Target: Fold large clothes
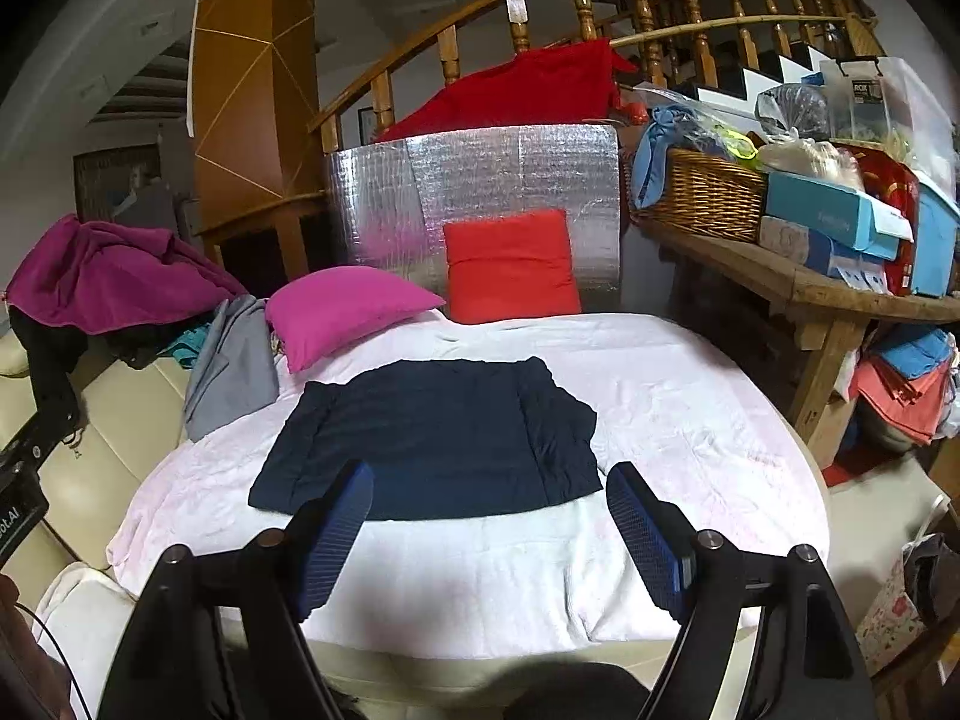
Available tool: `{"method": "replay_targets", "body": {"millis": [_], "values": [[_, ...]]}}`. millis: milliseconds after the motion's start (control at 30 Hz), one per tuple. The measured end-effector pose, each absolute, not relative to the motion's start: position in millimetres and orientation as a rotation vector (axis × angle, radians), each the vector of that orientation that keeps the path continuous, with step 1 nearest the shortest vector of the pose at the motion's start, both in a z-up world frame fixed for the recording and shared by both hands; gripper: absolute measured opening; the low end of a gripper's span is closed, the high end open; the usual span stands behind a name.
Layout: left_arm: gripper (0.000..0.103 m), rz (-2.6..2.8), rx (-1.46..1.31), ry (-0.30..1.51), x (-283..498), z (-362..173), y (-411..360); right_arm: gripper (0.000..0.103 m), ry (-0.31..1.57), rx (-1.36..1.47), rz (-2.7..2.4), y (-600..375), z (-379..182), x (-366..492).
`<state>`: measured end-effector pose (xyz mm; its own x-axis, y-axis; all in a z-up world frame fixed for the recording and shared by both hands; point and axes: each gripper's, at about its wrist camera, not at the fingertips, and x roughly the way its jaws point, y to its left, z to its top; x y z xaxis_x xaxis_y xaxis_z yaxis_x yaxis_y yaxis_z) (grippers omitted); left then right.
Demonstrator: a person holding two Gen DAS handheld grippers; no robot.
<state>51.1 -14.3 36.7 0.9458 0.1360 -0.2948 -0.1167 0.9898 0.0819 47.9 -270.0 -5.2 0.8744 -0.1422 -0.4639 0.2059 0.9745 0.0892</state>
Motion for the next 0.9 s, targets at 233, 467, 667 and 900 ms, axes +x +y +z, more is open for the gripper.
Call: {"method": "replay_targets", "body": {"millis": [233, 467, 667, 900], "values": [[0.100, 0.144, 0.049, 0.303, 52, 38, -10, 0.083, 0.470, 0.140, -0.181, -260, -5, 46], [0.100, 0.142, 0.041, 0.301, 51, 39, -7, 0.083, 0.464, 0.135, -0.188, -254, -4, 46], [0.100, 0.133, 0.036, 0.301, 51, 41, -4, 0.083, 0.465, 0.147, -0.184, -258, -3, 48], [0.100, 0.133, 0.040, 0.301, 51, 41, -5, 0.083, 0.465, 0.151, -0.182, -259, -4, 49]]}}
